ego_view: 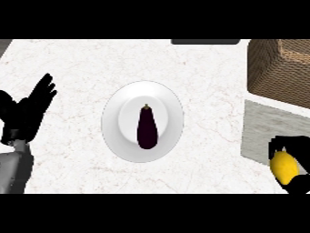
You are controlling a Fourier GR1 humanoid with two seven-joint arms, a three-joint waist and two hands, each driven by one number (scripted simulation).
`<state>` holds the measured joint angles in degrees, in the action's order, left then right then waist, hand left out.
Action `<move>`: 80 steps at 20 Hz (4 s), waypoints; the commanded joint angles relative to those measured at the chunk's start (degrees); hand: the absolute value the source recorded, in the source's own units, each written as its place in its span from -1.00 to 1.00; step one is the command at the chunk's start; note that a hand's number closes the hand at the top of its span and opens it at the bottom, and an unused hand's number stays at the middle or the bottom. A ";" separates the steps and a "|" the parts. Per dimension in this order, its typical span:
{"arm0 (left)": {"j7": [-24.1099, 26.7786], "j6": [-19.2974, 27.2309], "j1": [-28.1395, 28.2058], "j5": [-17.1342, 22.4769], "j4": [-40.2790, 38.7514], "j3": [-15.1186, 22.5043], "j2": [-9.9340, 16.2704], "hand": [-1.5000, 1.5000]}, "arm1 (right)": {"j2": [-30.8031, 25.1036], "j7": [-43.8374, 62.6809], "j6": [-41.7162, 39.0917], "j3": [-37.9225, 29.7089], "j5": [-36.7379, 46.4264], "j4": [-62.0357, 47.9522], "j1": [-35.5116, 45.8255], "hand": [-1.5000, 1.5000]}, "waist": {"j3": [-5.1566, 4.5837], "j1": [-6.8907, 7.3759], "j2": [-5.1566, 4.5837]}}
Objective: Pick the lemon from the placemat and place it in the basket
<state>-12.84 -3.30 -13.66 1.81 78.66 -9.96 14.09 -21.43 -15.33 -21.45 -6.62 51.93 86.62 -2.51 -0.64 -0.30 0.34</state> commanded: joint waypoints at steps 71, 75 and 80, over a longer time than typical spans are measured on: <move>-0.76 -1.52 1.14 -0.09 2.35 -1.25 0.01 0.00 | -5.78 23.26 25.80 -16.48 -14.09 -22.66 45.71 1.00 | 0.65 0.81 -0.47; -1.78 -3.71 5.34 1.07 6.04 -0.86 0.53 0.00 | -4.96 29.66 31.00 -20.59 -13.91 -25.80 46.53 -1.00 | 0.65 1.16 -0.38; -2.80 -3.06 0.23 1.03 2.17 -2.09 1.45 0.00 | -11.17 18.50 31.24 -20.97 -15.94 -40.31 52.63 -1.00 | 0.67 1.28 -0.59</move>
<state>-13.45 -4.97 -12.96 1.49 79.86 -10.82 13.78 -29.45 8.22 10.00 -26.57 38.06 53.55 47.11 0.03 0.78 -0.27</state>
